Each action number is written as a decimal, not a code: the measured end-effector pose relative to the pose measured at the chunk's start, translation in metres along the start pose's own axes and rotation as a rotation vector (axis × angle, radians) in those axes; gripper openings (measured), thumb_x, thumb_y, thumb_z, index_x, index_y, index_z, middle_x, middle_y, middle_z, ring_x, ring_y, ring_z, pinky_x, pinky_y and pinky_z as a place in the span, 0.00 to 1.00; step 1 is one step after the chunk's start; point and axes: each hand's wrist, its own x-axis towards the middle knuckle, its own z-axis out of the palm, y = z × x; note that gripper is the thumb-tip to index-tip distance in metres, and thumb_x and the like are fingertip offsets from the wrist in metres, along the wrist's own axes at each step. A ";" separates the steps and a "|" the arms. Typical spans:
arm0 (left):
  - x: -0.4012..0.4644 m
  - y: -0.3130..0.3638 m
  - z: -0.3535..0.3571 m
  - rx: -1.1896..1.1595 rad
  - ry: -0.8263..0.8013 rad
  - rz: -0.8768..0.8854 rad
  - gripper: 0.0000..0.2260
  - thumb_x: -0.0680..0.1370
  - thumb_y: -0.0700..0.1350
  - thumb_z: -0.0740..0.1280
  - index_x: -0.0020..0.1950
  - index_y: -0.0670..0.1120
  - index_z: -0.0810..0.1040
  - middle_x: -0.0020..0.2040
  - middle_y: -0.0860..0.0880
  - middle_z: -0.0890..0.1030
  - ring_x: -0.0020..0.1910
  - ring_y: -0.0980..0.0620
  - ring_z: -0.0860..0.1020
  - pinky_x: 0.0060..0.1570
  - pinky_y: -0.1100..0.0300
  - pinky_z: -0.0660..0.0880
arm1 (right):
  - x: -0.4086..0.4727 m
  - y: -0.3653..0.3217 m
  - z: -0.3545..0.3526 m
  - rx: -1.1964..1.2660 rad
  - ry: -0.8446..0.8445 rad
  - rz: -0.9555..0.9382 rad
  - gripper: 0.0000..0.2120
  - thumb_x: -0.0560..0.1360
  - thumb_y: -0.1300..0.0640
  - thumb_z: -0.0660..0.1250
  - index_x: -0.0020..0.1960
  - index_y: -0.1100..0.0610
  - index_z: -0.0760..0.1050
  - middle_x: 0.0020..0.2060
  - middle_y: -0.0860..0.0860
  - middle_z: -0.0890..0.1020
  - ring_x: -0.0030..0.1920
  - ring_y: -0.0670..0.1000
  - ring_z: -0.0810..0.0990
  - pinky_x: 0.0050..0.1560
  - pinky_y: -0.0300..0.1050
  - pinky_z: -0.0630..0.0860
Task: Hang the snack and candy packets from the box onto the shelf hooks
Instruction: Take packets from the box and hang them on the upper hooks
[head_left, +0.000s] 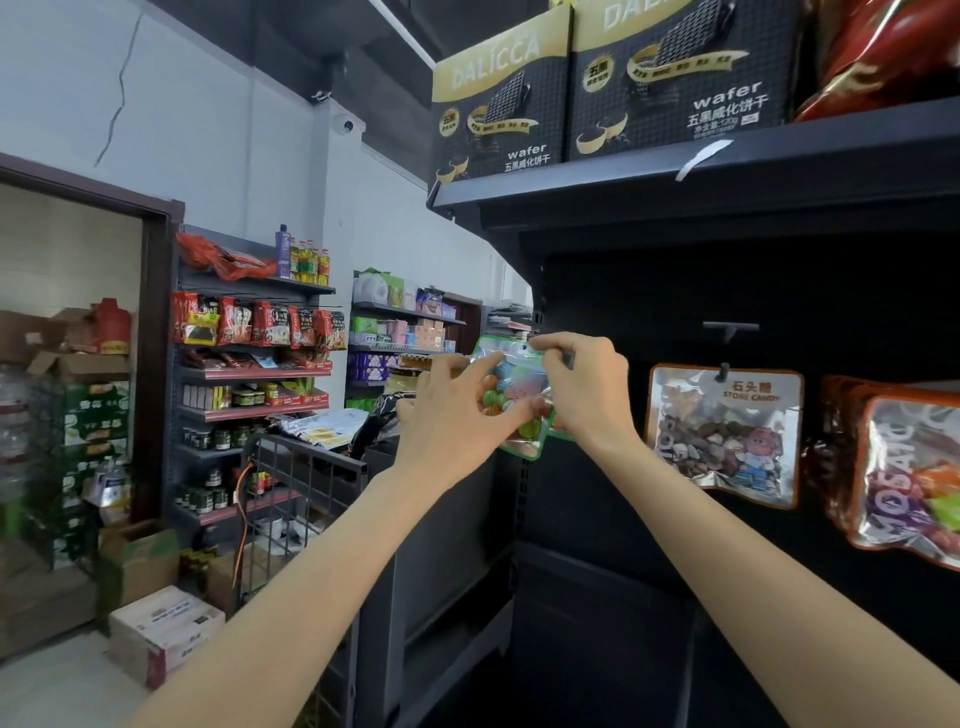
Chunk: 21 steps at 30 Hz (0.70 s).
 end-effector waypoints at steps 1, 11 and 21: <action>0.000 0.001 0.000 0.002 -0.002 0.010 0.31 0.72 0.68 0.60 0.72 0.59 0.63 0.67 0.52 0.64 0.68 0.51 0.63 0.59 0.50 0.63 | -0.001 0.001 -0.001 0.000 0.006 -0.003 0.14 0.79 0.65 0.58 0.58 0.60 0.80 0.56 0.53 0.81 0.58 0.46 0.76 0.55 0.35 0.71; -0.003 -0.005 0.006 -0.025 0.014 0.014 0.30 0.72 0.68 0.61 0.71 0.60 0.64 0.67 0.53 0.65 0.68 0.52 0.64 0.64 0.45 0.64 | -0.006 0.002 -0.002 0.008 -0.002 -0.005 0.13 0.79 0.64 0.59 0.59 0.59 0.80 0.55 0.52 0.82 0.58 0.48 0.77 0.59 0.45 0.76; 0.005 -0.001 0.005 -0.001 0.030 0.030 0.30 0.72 0.67 0.61 0.71 0.58 0.64 0.66 0.52 0.65 0.68 0.52 0.64 0.64 0.45 0.64 | 0.002 0.005 -0.002 0.018 0.014 -0.017 0.14 0.80 0.63 0.58 0.60 0.59 0.79 0.57 0.53 0.81 0.50 0.43 0.75 0.47 0.32 0.73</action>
